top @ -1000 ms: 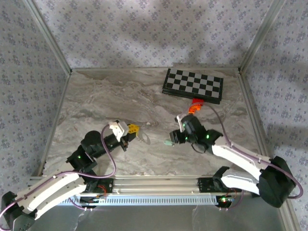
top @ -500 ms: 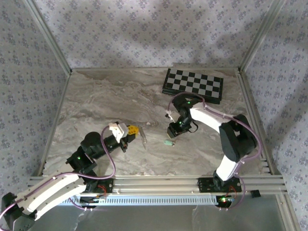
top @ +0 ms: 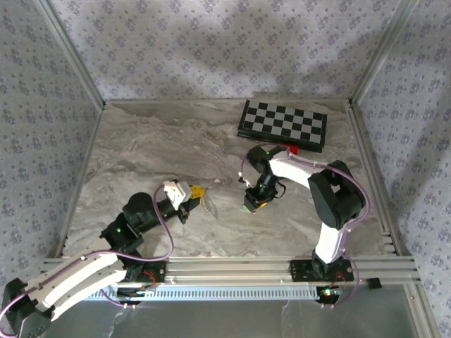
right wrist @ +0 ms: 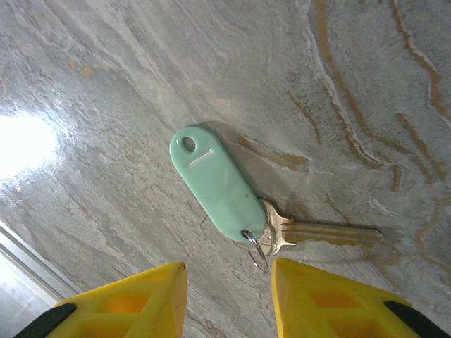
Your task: Put the keys on the keyring
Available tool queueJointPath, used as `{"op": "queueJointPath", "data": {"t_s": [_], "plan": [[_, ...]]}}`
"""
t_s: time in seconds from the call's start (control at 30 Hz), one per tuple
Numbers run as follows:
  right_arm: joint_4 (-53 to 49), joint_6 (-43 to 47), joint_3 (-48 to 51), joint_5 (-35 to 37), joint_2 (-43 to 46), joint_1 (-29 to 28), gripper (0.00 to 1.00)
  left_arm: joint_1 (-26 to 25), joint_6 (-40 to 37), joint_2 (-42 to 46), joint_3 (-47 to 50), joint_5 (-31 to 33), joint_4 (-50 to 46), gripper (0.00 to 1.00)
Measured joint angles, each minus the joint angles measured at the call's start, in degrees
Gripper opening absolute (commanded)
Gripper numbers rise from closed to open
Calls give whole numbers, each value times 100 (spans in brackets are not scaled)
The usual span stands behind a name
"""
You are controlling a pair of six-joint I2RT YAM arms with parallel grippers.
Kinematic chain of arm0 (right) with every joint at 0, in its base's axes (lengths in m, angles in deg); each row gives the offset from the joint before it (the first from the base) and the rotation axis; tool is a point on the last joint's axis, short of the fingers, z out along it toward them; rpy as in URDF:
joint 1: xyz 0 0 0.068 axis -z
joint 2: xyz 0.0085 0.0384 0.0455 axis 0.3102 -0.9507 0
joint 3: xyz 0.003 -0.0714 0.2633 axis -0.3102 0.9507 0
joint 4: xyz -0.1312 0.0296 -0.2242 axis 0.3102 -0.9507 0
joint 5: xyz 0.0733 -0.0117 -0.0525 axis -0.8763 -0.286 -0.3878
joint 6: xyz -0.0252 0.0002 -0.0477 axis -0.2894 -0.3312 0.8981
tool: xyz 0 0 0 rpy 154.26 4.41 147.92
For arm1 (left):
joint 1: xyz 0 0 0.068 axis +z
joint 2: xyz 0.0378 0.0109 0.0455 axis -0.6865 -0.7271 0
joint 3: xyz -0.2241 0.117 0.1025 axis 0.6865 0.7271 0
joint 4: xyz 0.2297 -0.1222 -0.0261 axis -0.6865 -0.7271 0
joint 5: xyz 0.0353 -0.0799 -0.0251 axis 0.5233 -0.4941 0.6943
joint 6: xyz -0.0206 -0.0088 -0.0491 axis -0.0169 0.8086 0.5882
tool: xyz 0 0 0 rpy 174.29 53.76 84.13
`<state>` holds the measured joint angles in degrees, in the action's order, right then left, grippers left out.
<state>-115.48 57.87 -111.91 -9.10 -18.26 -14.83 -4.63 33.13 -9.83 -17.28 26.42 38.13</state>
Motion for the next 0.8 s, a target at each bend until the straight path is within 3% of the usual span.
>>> {"op": "queueJointPath", "data": {"t_s": [0.2,0.43,0.8], "plan": [[-2,2,-7,98,-136,-79,35,0,0,11,37,0,4,0],[0,15,-186,160,-212,-116,24,0,0,42,68,0,7,0],[-57,87,-221,243,-271,-195,25,0,0,42,79,0,4,0]]}}
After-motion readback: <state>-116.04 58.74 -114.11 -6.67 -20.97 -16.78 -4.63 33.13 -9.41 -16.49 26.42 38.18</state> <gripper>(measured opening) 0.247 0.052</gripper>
